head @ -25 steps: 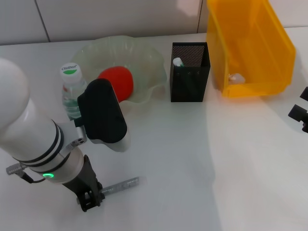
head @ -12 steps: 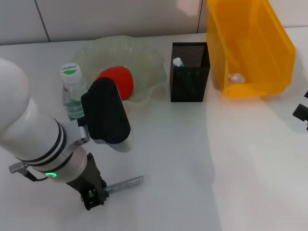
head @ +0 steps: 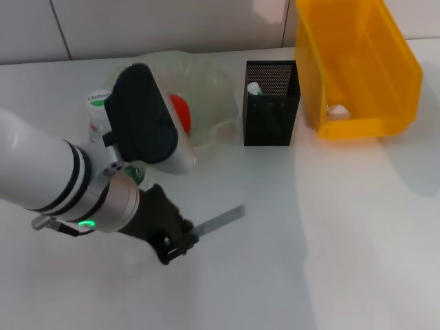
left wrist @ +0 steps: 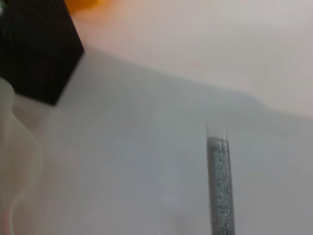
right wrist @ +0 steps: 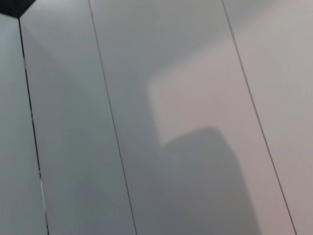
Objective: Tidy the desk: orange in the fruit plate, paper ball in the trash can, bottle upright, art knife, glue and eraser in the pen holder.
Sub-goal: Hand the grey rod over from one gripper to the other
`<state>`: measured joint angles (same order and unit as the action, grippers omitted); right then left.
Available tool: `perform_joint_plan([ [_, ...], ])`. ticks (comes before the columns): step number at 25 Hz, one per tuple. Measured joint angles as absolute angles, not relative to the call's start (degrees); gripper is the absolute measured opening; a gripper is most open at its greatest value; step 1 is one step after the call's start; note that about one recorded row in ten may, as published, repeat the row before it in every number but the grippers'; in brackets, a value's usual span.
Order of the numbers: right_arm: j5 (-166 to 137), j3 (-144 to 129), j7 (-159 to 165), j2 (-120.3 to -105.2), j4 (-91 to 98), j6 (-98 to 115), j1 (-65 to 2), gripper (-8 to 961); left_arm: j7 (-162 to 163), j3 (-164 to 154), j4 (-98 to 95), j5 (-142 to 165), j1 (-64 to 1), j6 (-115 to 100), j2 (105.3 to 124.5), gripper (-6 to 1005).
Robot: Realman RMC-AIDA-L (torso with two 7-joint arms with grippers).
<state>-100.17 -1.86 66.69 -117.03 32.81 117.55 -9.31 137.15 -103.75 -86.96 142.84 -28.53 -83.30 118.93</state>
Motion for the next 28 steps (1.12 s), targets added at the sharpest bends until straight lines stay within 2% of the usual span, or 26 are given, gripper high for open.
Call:
perform_joint_plan([
  [2,-100.2,0.2,66.9,-116.12,30.1,119.8,-9.2,559,136.6,-103.0,-87.2,141.3,-27.7,-81.1,118.89,164],
  [3,-100.2,0.5,66.9,-115.74,28.9,120.8,-9.2,559,134.7,-102.3,-87.7,135.6,-25.3,-76.2,118.84,164],
  [5,-100.2,0.6,66.4,-115.55,27.5,122.1,-9.0,558,133.9,-102.5,-88.1,133.0,-24.0,-73.9,118.82,165],
  [6,-100.3,0.6,65.9,-116.01,27.2,122.9,-8.9,557,133.9,-102.5,-88.1,133.0,-24.0,-73.9,118.82,165],
  [8,-100.3,0.5,65.7,-116.38,27.0,123.2,-8.7,556,131.8,-103.8,-90.1,129.2,-20.5,-68.2,118.81,165],
  [11,-100.2,0.3,64.3,-117.81,26.2,124.5,-8.5,554,128.1,-106.1,-91.3,124.8,-16.0,-60.1,118.82,163],
  [12,-100.2,0.3,64.3,-117.81,26.2,124.5,-8.5,554,126.9,-106.7,-91.1,123.7,-15.4,-58.6,118.82,163],
  [14,-100.9,0.1,63.6,-118.72,25.6,124.8,-8.9,553,125.0,-108.8,-89.9,121.4,-14.8,-54.0,118.8,162],
  [20,-106.0,-0.1,58.7,-118.86,23.0,124.2,-10.0,550,123.2,-111.9,-88.5,119.8,-15.2,-48.9,118.88,160],
  [23,-110.8,-0.1,57.7,-118.25,24.1,124.5,-11.1,548,121.7,-111.2,-88.1,115.0,-16.1,-50.6,118.66,160],
  [25,-115.1,-0.1,57.7,-116.85,25.1,124.8,-12.4,547,116.0,-108.4,-86.5,106.5,-16.0,-53.5,118.56,160],
  [28,-115.8,-0.1,57.5,-116.3,25.6,124.8,-12.7,545,110.6,-106.2,-83.9,99.9,-16.0,-55.9,118.56,160],
])
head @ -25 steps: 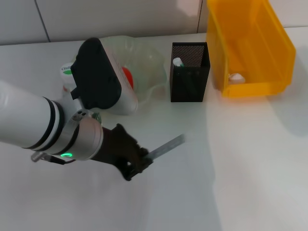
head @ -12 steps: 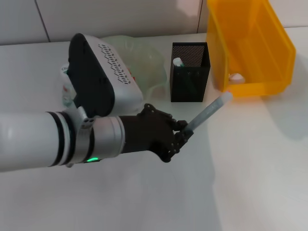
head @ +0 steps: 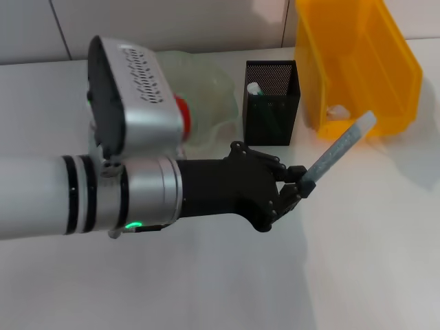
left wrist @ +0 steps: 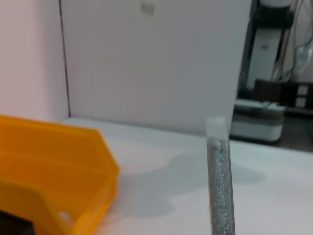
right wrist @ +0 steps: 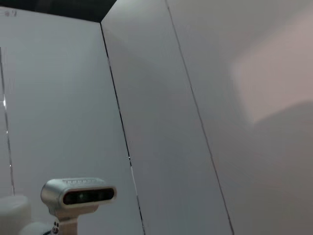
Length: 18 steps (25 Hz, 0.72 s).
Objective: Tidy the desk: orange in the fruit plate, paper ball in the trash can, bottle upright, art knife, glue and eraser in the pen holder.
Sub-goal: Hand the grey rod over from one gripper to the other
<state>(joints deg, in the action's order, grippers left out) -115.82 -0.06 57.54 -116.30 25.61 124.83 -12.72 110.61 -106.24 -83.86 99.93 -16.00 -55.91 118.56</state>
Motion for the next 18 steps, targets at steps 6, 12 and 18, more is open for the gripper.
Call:
perform_joint_plan([
  [6,-115.9,-3.5,58.2,-115.63,29.4,124.9,-14.5,542,95.6,-103.3,-75.1,86.5,-16.6,-61.9,118.66,160],
  [12,-115.6,-4.6,58.8,-115.41,29.5,124.9,-15.5,539,89.9,-103.7,-72.0,82.7,-17.1,-62.8,118.75,160],
  [18,-115.7,-5.4,59.0,-115.59,29.2,124.9,-16.9,536,88.5,-103.8,-70.0,82.0,-18.2,-63.1,118.79,160],
])
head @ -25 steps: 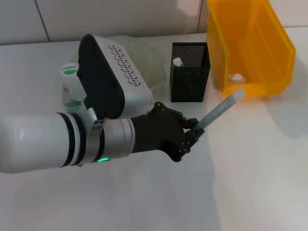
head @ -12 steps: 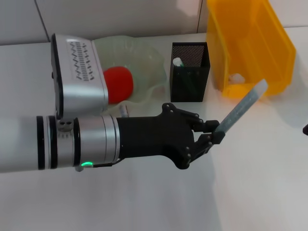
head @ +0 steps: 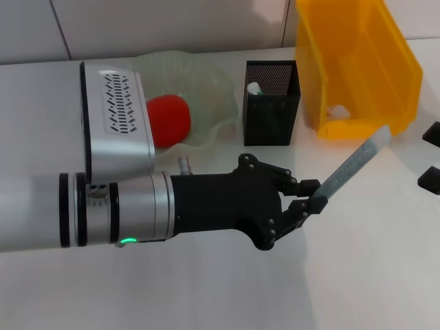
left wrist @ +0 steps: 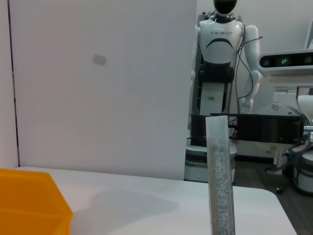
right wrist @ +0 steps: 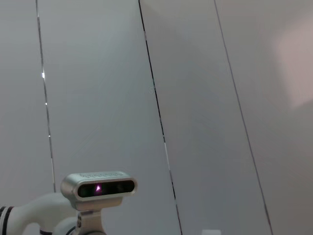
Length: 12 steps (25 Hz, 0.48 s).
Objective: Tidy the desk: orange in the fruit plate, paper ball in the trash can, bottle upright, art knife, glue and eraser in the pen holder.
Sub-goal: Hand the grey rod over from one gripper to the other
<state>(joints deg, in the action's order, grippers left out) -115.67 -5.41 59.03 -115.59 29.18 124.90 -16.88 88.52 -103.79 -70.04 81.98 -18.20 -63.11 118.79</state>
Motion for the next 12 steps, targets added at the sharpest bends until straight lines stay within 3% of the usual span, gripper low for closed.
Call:
perform_joint_plan([
  [12,-116.1,-8.5,58.6,-116.84,28.8,122.2,-20.1,529,88.5,-103.6,-69.0,81.8,-19.1,-64.0,118.69,160],
])
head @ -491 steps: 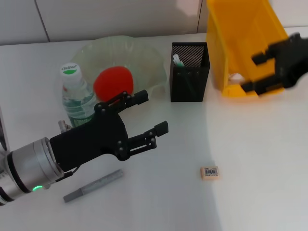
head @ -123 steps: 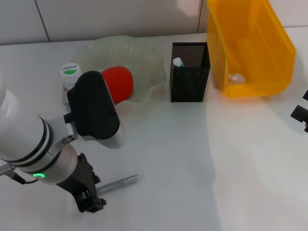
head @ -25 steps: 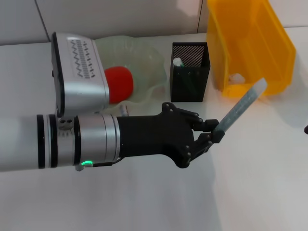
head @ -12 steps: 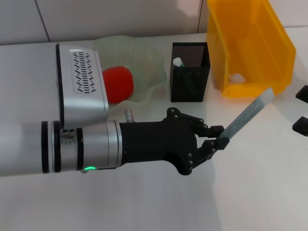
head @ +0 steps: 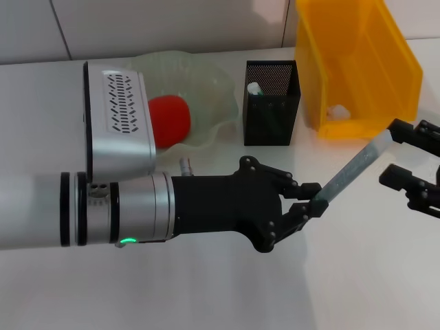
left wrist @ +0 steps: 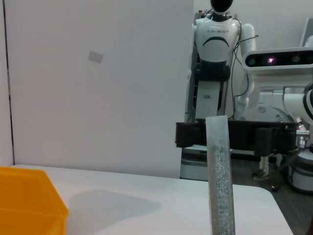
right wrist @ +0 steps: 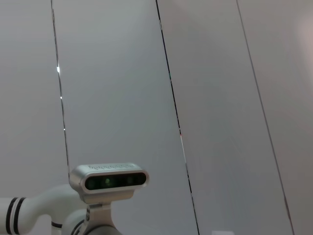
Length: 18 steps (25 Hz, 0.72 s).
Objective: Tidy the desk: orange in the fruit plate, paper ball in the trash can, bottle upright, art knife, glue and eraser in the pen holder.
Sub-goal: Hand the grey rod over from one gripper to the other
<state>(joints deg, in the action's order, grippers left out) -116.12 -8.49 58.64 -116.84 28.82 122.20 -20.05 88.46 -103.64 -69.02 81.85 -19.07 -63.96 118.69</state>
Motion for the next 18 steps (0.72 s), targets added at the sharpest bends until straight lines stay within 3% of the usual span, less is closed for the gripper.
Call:
perform_joint_plan([
  [18,-116.2,-13.4,60.6,-116.88,26.8,119.7,-22.1,519,87.8,-103.3,-68.8,81.8,-19.0,-65.4,118.67,161],
])
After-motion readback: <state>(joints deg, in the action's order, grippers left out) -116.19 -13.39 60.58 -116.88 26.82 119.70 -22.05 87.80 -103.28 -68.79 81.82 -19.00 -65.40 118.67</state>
